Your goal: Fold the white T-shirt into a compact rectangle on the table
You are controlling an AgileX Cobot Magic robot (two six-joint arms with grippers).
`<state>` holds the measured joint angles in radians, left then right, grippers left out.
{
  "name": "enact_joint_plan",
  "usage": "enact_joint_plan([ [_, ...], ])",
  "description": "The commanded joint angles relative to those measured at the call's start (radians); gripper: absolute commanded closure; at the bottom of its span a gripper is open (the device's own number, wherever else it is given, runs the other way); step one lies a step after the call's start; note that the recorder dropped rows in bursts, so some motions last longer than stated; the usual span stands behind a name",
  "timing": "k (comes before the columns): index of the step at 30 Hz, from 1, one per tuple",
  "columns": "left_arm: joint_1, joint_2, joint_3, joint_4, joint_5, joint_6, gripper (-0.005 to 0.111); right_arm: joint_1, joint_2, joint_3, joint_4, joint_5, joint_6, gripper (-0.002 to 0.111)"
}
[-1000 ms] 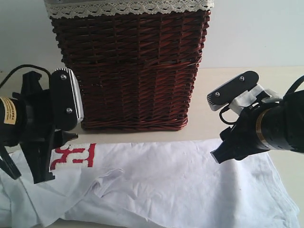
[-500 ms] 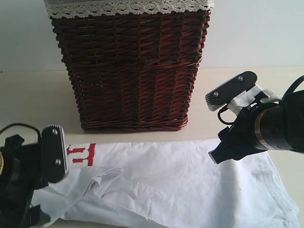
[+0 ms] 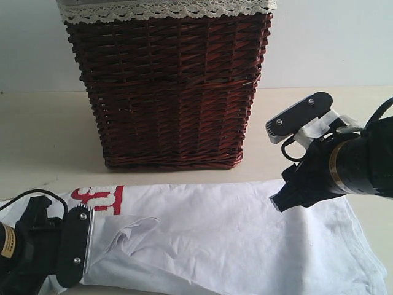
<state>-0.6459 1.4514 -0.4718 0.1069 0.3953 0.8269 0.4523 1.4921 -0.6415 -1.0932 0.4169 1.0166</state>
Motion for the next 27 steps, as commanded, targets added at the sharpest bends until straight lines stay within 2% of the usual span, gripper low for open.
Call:
enact_joint_plan([
  [1, -0.006, 0.036, 0.006, 0.081, -0.057, -0.024, 0.058, 0.0, -0.007, -0.005, 0.001, -0.004, -0.004, 0.052],
  [5, -0.006, 0.032, -0.008, 0.176, -0.031, -0.084, 0.104, 0.0, -0.007, -0.005, 0.001, -0.004, -0.004, 0.052],
  [9, -0.006, 0.009, -0.061, 0.255, 0.06, -0.108, 0.107, 0.0, -0.007, -0.005, 0.001, -0.004, -0.004, 0.052],
  [15, -0.006, -0.065, -0.205, 0.274, 0.194, -0.143, 0.107, 0.0, -0.007, -0.005, 0.01, -0.004, -0.004, 0.052],
  [17, -0.004, -0.077, -0.249, 0.276, 0.207, -0.145, 0.107, 0.0, -0.007, -0.005, 0.011, -0.004, -0.004, 0.052],
  [18, 0.007, -0.079, -0.262, 0.275, 0.17, -0.145, 0.107, 0.0, -0.007, -0.005, 0.013, -0.004, -0.004, 0.052],
  [19, 0.014, -0.071, -0.259, 0.265, 0.14, -0.156, 0.107, 0.0, -0.007, -0.005, 0.018, -0.004, -0.004, 0.052],
  [21, 0.03, -0.03, -0.253, 0.219, 0.069, -0.156, 0.094, 0.0, -0.007, -0.005, 0.019, -0.002, -0.004, 0.052],
  [23, 0.03, 0.038, -0.253, 0.236, 0.049, -0.156, 0.063, 0.0, -0.007, -0.005, 0.022, -0.004, -0.004, 0.052],
  [24, 0.032, 0.073, -0.253, 0.293, 0.006, -0.2, 0.041, 0.0, -0.007, -0.005, 0.024, -0.004, -0.004, 0.052],
  [25, 0.041, 0.088, -0.253, 0.348, -0.027, -0.304, 0.037, 0.0, -0.007, -0.005, 0.025, -0.006, -0.004, 0.052],
  [27, 0.084, 0.112, -0.253, 0.647, -0.028, -0.715, 0.058, 0.0, -0.007, -0.005, 0.038, -0.022, -0.004, 0.052],
])
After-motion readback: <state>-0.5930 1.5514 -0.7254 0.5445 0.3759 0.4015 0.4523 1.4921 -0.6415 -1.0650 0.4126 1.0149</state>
